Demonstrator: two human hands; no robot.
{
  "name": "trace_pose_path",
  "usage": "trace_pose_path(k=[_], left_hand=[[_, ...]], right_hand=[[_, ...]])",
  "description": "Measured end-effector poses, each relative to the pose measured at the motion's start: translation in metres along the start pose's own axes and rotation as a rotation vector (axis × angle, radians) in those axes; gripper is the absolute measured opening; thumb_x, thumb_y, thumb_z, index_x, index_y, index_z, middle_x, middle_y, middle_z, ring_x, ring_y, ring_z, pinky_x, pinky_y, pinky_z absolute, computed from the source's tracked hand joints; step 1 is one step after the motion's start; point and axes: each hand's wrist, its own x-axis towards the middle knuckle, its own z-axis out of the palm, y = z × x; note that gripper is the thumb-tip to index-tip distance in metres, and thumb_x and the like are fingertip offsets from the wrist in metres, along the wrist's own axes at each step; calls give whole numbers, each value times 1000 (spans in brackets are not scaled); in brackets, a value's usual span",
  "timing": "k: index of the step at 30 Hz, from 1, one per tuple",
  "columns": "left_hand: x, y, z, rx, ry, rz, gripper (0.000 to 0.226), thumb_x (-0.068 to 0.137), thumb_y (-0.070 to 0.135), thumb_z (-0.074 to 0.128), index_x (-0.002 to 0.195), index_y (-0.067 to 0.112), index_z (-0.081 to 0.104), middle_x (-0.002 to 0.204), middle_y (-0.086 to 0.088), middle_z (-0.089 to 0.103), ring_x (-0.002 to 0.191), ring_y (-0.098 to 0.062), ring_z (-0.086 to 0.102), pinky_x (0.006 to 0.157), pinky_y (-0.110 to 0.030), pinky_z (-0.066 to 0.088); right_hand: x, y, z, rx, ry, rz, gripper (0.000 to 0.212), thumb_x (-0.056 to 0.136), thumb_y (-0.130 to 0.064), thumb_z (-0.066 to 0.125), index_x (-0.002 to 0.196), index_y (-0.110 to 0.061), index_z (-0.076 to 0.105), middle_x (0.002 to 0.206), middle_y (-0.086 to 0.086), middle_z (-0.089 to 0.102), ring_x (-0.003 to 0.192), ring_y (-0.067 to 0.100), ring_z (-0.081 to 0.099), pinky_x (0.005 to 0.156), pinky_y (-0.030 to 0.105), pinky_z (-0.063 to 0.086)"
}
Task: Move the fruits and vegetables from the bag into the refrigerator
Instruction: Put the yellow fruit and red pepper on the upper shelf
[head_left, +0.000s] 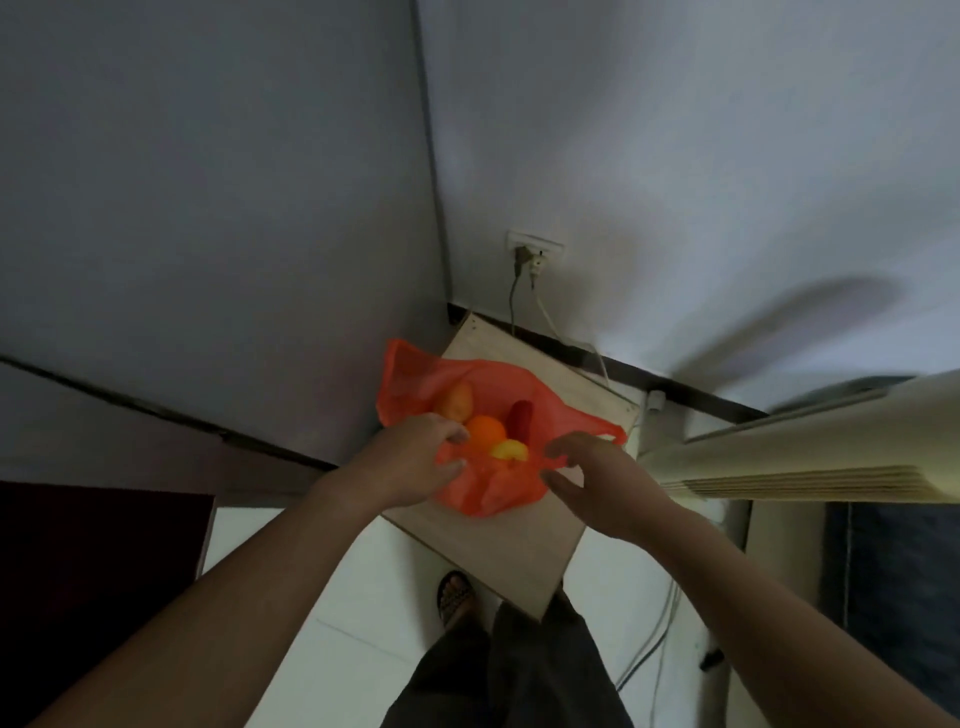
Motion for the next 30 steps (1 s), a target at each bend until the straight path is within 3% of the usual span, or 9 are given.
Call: trace_pose_path(k=[6,10,17,20,26,30], left_hand=[[38,-29,20,-74,71,-38,37,89,23,58,125,17,55,130,-2,53,119,-16,50,99,-29,40],[45,-38,52,-97,7,-55,49,83,37,50,128,19,51,129,-2,51,120,-18,48,98,-34,41],[48,-41,88,-107,46,-74,43,89,32,53,131,24,47,130,4,50,120,-16,45,93,-35,44],[40,-45,92,-97,55,-90,43,89,33,52,131,26,47,126,3,53,116,-17,48,91,-38,46],[19,-58,106,-125,63,-126,40,89,38,52,127,29,49,125,8,54,114,-12,51,88,-28,47],[13,-54,107,-163,91,-127,43,85,45,48,125,32,50,126,10,54,112,-8,51,89,-27,47]], right_hand=[[51,23,9,12,28,7,32,91,-33,53,121,-23,56,122,-4,57,102,10,56,80,19,40],[70,30,17,-13,5,-35,32,92,-35,51,123,-25,54,122,-5,56,97,6,52,72,11,36],[85,36,31,-15,-60,-74,31,92,-34,51,122,-25,54,120,-4,56,97,9,53,77,18,40],[85,43,39,-8,-82,-101,28,92,-33,51,119,-24,56,116,-5,58,92,6,52,70,10,37],[69,48,54,39,-140,-128,29,93,-32,51,120,-24,55,116,-5,58,92,5,56,75,17,48],[60,51,59,37,-171,-138,30,92,-34,52,121,-26,54,118,-7,58,95,3,56,78,14,45]])
